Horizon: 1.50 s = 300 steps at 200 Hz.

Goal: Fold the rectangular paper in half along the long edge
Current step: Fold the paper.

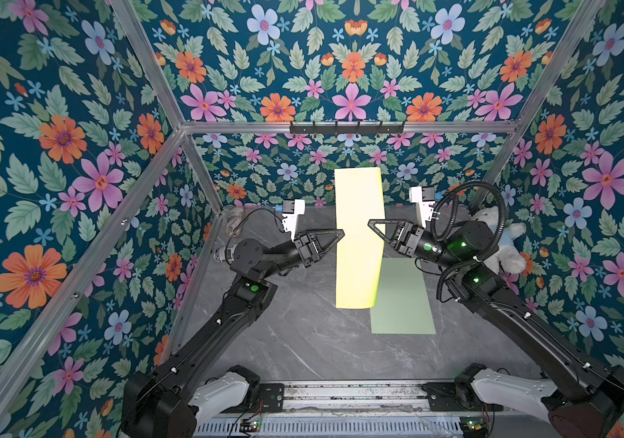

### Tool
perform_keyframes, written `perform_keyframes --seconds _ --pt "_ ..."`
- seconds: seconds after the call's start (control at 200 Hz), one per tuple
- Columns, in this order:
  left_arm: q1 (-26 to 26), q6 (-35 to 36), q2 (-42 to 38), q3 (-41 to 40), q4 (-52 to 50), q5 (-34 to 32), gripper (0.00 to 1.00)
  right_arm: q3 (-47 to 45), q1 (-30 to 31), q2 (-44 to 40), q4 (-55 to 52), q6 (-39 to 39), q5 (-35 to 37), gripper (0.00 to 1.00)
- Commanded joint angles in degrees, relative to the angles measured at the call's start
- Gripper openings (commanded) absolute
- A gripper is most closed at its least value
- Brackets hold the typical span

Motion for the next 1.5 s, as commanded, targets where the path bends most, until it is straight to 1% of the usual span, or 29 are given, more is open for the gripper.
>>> perform_keyframes --seconds 0.0,0.225,0.33,0.425,0.465,0.57,0.78,0.82,0.89,1.005,1.13,1.19,1.33,1.425,1.495 --pt "0.0 0.5 -0.3 0.1 1.1 -0.2 0.19 0.6 0.1 -0.3 -1.1 -1.9 1.6 0.12" --pt "0.0 0.5 -0.4 0.0 1.4 0.0 0.14 0.4 0.2 0.1 -1.1 -2.0 2.3 0.12" --pt "0.0 0.4 -0.3 0.0 1.5 0.1 0.09 0.3 0.2 0.2 -1.1 -2.2 2.5 0.12" --pt "0.0 0.4 -0.3 -0.2 1.5 0.2 0.0 0.2 0.2 0.1 -1.0 -2.4 2.5 0.12" --pt "0.0 0.4 -0.3 -0.2 1.5 0.2 0.0 0.2 0.2 0.0 -0.7 -2.2 2.4 0.13" --pt "0.0 0.6 -0.5 -0.5 1.6 0.1 0.0 0.1 0.2 -0.2 0.0 -2.1 1.7 0.18" --pt "0.0 0.4 -0.9 -0.9 2.8 0.1 0.0 0.2 0.1 0.2 -0.4 -2.1 -1.1 0.37" --pt "0.0 0.4 -1.0 -1.0 3.1 0.2 0.0 0.3 0.1 0.2 -0.1 -2.0 -2.0 0.38" --pt "0.0 0.4 -0.8 -1.1 3.4 0.3 0.0 0.5 0.1 -0.1 0.1 -2.2 -2.4 0.38" --pt "0.0 -0.3 -0.5 -1.4 4.9 0.8 0.0 0.7 0.2 -0.5 -0.1 -2.9 -1.7 0.32" --pt "0.0 -0.9 -0.8 -1.8 6.3 0.9 0.0 1.7 0.2 -0.4 -3.4 -5.0 -1.1 0.34" --pt "0.0 -1.0 -0.8 -1.7 6.4 1.0 0.0 1.6 0.1 0.0 -3.5 -5.0 -1.9 0.34" --pt "0.0 -1.0 -0.6 -1.3 6.5 1.1 0.0 2.1 1.0 1.3 -4.2 -5.0 -5.0 0.31" --pt "0.0 -1.1 -0.5 -1.1 6.5 1.3 0.0 4.0 2.1 2.6 -9.2 -7.9 -5.6 0.33" --pt "0.0 -1.1 -0.5 -1.0 6.4 1.4 0.0 4.6 2.5 3.0 -10.2 -8.3 -5.9 0.32"
